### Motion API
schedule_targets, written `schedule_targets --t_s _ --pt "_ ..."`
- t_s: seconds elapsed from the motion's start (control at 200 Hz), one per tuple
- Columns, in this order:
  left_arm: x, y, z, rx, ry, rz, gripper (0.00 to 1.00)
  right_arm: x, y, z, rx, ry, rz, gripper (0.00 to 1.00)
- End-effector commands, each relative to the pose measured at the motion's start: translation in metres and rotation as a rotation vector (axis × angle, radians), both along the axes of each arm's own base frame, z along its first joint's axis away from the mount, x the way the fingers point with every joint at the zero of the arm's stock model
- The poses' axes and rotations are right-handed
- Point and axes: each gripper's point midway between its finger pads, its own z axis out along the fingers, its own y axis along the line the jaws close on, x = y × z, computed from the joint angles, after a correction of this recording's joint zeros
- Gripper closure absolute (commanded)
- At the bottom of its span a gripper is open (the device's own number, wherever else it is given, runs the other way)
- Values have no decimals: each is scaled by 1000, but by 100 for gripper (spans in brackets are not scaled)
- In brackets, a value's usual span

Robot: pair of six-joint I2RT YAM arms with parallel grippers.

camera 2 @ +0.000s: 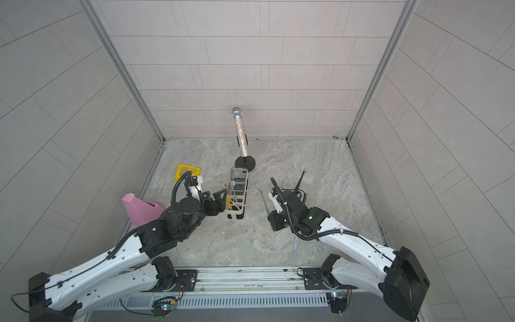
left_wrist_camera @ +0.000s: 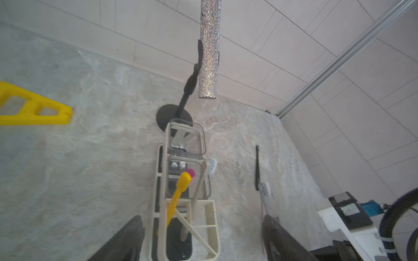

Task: Place the toothbrush into the toothbrush holder
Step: Pick up the toothbrush from the center of the board.

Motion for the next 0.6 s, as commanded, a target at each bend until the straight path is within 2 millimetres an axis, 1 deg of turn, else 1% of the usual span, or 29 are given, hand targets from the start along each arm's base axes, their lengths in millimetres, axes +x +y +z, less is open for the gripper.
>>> schedule_targets --t_s 0.0,0.085,0.165,0.27,0.415,0.48,0.595 --pt "-4 -36 14 -199 43 -102 12 -9 9 26 136 -27 8 91" --pt "-4 -53 17 -265 61 -148 11 -13 12 43 205 -58 14 91" --pt "-3 -66 18 -324 68 -178 11 -17 17 54 255 -65 29 91" --pt "-3 -77 20 -387 71 -209 10 -20 23 57 274 -64 48 91" --pt "-6 -89 29 -448 65 -252 10 -21 30 59 285 -68 65 91" --pt "-7 -94 31 -455 67 -268 10 -22 35 61 300 -71 75 91" --pt "-6 -101 26 -440 81 -280 10 -24 43 67 314 -76 105 91"
